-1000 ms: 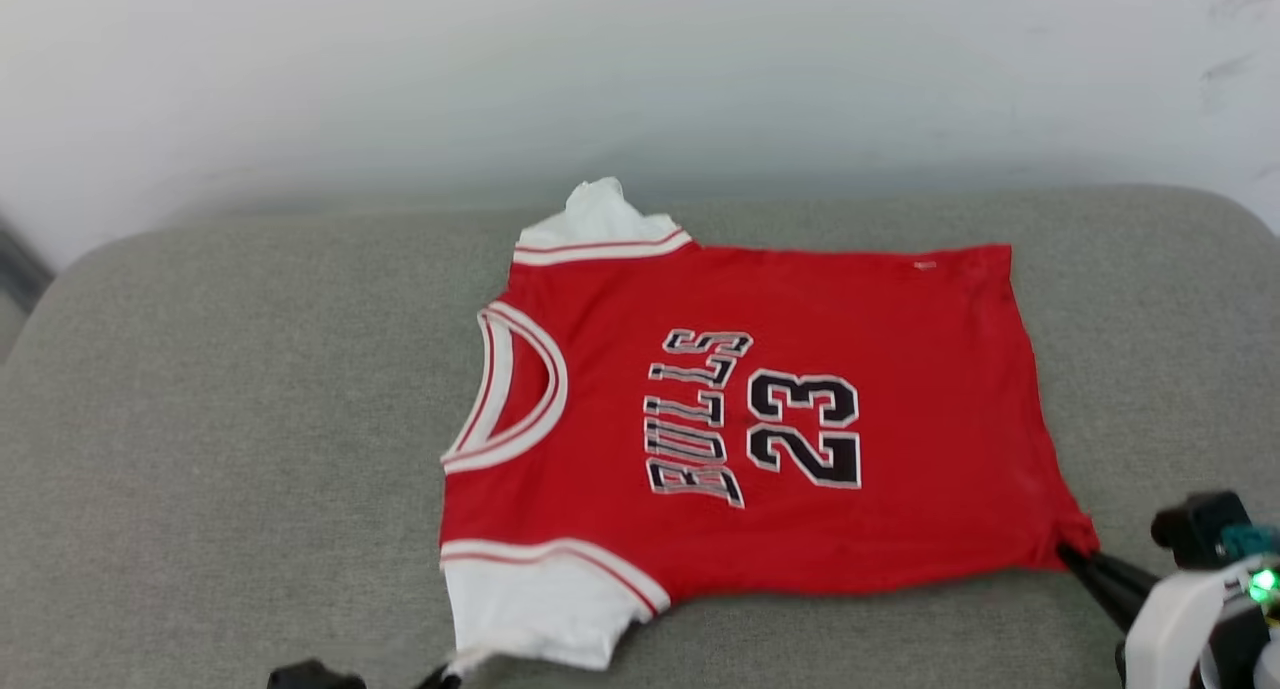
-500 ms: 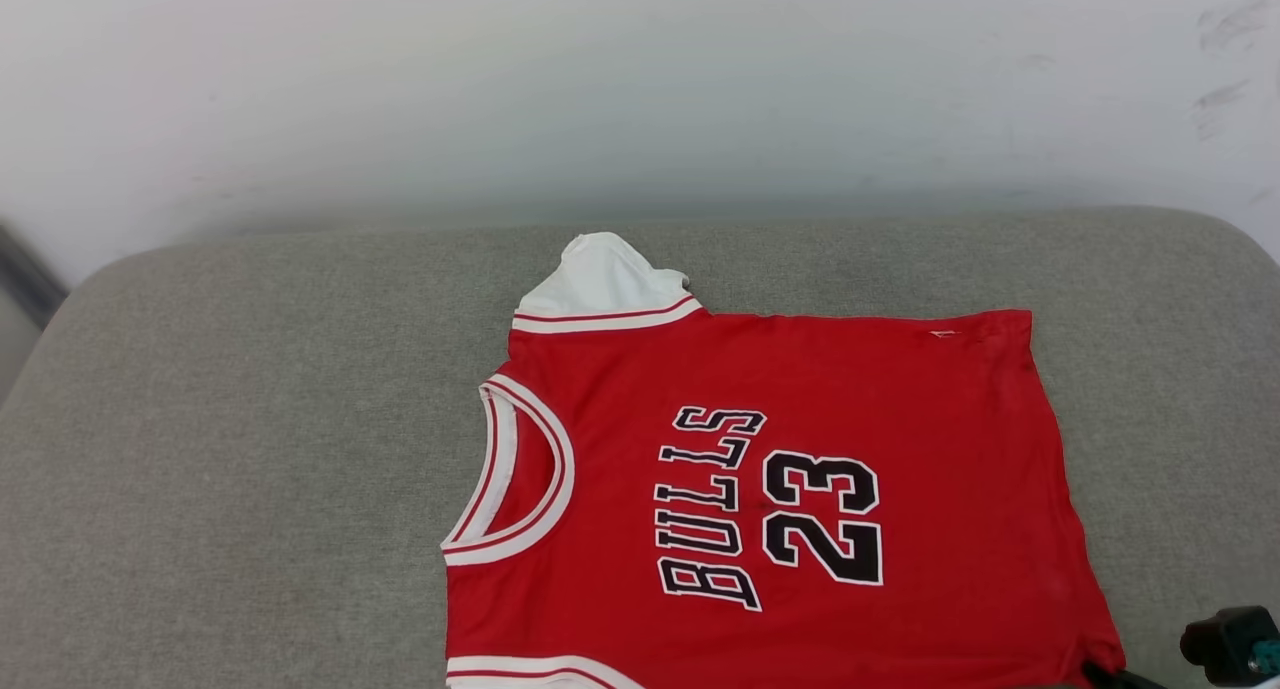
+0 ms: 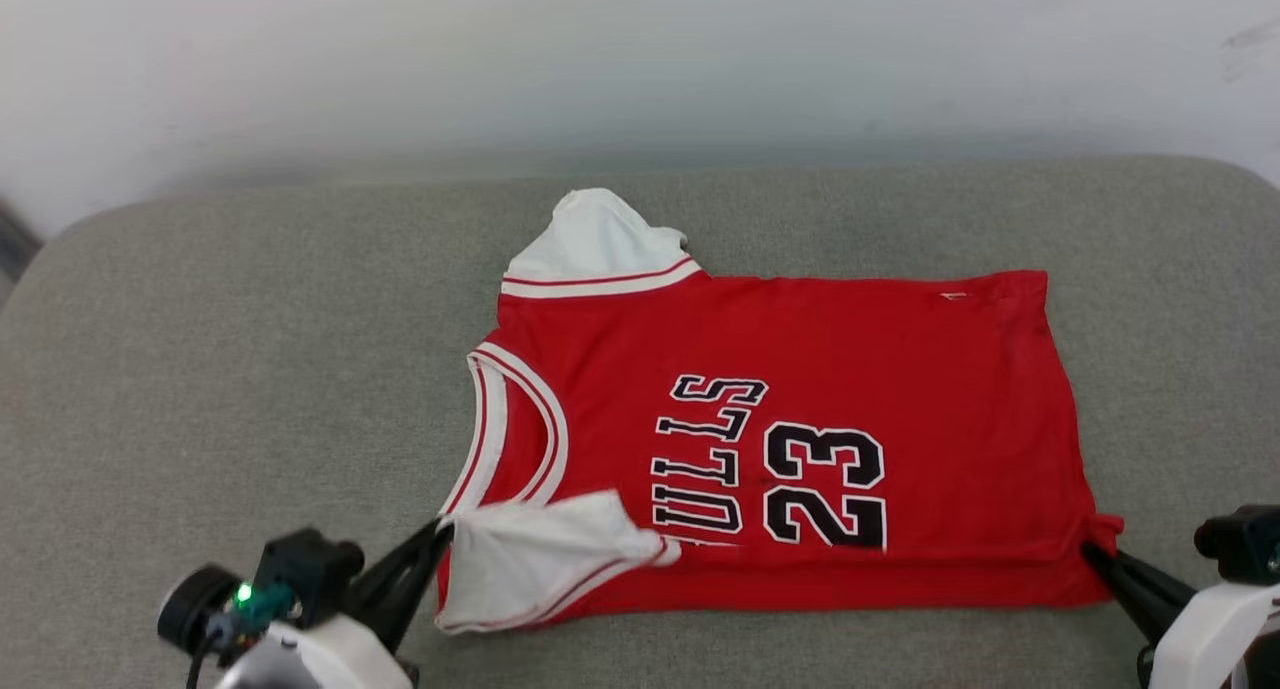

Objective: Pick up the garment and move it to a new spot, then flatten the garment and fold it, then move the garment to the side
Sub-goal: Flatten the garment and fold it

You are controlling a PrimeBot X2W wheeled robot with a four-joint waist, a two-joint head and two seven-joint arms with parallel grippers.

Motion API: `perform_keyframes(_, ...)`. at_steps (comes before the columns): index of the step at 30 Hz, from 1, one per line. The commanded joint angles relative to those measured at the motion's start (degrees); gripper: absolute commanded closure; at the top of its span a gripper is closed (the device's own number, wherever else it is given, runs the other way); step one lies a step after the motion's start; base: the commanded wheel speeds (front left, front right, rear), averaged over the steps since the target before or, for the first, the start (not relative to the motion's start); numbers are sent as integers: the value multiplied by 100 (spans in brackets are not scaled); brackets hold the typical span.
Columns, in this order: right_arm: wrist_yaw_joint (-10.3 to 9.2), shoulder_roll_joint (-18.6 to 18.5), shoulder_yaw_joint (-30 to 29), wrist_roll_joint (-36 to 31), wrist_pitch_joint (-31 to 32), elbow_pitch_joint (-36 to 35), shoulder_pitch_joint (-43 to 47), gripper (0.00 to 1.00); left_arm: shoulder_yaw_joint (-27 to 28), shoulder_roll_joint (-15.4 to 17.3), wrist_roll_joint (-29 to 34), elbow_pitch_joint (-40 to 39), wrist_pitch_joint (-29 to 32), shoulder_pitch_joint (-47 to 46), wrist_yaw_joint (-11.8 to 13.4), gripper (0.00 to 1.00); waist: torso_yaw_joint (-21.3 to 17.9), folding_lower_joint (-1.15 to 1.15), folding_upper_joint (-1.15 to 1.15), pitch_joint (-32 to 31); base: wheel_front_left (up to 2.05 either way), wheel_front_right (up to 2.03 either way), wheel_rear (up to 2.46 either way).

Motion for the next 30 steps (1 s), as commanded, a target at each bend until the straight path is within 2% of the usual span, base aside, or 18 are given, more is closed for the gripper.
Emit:
perform_keyframes(1,-4,42,-82,-63,38,-57,-111,100,34,-47,38,78,20,-176,-62,100,-40,0,0,125,0,0,0)
perform_keyframes(9,-4,278,-505,-343,311,-237,-456,100,131,-405,233,931,31,-1180,-466,100,-173,0,0,661,0,0,0)
perform_keyframes(15,-4,439,-633,-487,501,-76,-832,100,126,-593,374,1638,3,-1717,-738,100,-227,0,0,1101,0,0,0)
perform_keyframes(21,-4,538,-492,-606,654,228,-1114,100,34,-886,414,2327,-69,-2023,-990,100,-228,0,0,1441,0,0,0)
perform_keyframes(27,-7,648,-257,-609,680,553,-1161,100,-110,-1130,445,3035,-79,-2141,-1236,100,-232,0,0,1493,0,0,0)
perform_keyframes(28,-7,662,-292,-538,589,586,-1193,94,-92,-1238,295,3239,-45,-2104,-1331,100,-212,0,0,1366,0,0,0)
perform_keyframes(29,-6,653,-317,-525,563,573,-1194,63,-85,-1240,284,3274,-45,-2120,-1337,60,-198,0,0,1308,0,0,0)
perform_keyframes(30,-6,634,-333,-544,524,540,-1196,0,-77,-1219,326,3297,-77,-2164,-1300,0,-187,0,0,1251,0,0,0)
